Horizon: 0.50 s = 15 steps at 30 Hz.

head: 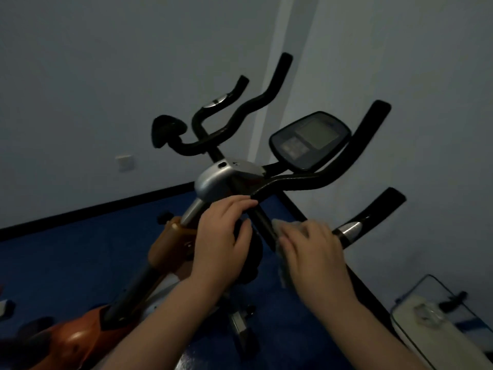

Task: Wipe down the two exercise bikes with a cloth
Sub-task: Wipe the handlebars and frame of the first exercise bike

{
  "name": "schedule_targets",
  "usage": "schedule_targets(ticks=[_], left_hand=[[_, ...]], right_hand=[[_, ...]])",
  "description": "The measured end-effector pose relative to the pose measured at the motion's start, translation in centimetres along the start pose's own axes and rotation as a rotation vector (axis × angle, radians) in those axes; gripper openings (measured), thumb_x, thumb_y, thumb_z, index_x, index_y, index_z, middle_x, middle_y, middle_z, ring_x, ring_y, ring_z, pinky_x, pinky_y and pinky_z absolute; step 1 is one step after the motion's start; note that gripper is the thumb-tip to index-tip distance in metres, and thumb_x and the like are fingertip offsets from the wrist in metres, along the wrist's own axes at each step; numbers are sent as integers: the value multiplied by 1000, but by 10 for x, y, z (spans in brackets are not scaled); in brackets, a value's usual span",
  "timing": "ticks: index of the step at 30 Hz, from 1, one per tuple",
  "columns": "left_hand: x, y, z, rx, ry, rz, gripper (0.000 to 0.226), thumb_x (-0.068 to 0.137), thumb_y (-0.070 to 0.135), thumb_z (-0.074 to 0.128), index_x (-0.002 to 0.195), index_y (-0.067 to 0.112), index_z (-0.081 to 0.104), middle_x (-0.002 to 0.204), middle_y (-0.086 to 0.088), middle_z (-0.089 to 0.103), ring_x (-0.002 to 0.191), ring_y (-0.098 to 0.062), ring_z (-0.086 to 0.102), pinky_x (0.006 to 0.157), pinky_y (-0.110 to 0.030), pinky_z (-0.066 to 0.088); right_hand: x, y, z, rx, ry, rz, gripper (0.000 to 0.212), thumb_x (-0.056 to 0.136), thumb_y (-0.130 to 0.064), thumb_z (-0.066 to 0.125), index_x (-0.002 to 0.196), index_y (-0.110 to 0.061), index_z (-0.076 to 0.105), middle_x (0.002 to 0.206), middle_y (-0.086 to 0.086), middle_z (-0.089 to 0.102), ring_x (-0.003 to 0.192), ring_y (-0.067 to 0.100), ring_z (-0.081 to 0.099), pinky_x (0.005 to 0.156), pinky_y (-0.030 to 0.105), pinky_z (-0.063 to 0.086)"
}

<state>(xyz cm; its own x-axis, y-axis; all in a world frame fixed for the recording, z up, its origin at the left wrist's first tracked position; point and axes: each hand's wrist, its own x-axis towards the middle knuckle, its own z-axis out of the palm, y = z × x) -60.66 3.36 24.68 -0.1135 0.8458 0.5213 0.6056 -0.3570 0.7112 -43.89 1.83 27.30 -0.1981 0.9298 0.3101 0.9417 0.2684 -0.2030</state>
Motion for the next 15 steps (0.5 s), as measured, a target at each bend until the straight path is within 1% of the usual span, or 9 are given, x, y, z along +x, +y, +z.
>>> schedule_targets(ticks=[2,5,6,7,8,9,10,13,15], left_hand=[[10,-3,8,120,-36,51,27,87,18,55,111,23,66,114,8,64,108,-10,57,92,-32,45],[11,-10,11,211,-23,69,23,87,23,48,100,25,67,100,9,68,88,-9,61,72,-31,48],[10,-12,12,204,-9,64,23,86,23,46,96,24,67,95,9,67,83,-9,61,66,-30,47],[9,-14,11,192,9,57,23,86,23,46,93,24,67,91,9,67,79,-8,60,63,-30,46],[8,-15,11,180,26,49,23,85,22,45,91,23,67,89,9,66,76,-8,60,62,-31,46],[8,-15,11,171,41,43,23,85,22,45,90,22,67,87,8,66,76,-9,60,61,-33,46],[8,-15,11,162,52,36,23,85,21,45,90,21,67,87,7,66,76,-10,60,61,-34,47],[7,-16,10,109,76,10,21,85,19,45,90,19,65,87,6,63,77,-10,57,64,-36,48],[6,-17,9,72,92,-13,19,85,19,45,89,20,64,87,7,62,78,-9,56,64,-36,48]], right_hand=[[-8,6,4,-182,2,-1,35,86,-40,53,119,-29,61,96,1,57,94,22,51,83,37,34],[-4,11,12,-209,26,-57,35,84,-40,54,115,-25,61,104,6,55,105,26,50,97,42,33],[2,9,16,-205,-13,-72,31,87,-39,51,112,-22,61,102,7,57,103,26,52,95,42,38],[12,3,19,-212,-67,-81,30,92,-39,44,108,-20,60,97,5,59,96,24,55,87,38,42],[25,-3,24,-214,-131,-76,31,96,-39,35,105,-19,57,93,3,60,87,21,56,74,33,42],[38,-9,28,-195,-181,-68,33,99,-39,29,104,-18,53,93,1,59,83,19,55,65,30,37],[50,-14,31,-174,-206,-74,32,101,-37,26,104,-17,51,95,2,59,82,19,55,61,30,33],[62,-14,34,-141,-250,-130,26,102,-30,31,112,-13,49,108,6,58,85,25,57,61,33,39],[43,-6,34,-200,-262,-128,39,100,-39,29,131,-16,38,114,3,56,86,22,59,63,32,40]])
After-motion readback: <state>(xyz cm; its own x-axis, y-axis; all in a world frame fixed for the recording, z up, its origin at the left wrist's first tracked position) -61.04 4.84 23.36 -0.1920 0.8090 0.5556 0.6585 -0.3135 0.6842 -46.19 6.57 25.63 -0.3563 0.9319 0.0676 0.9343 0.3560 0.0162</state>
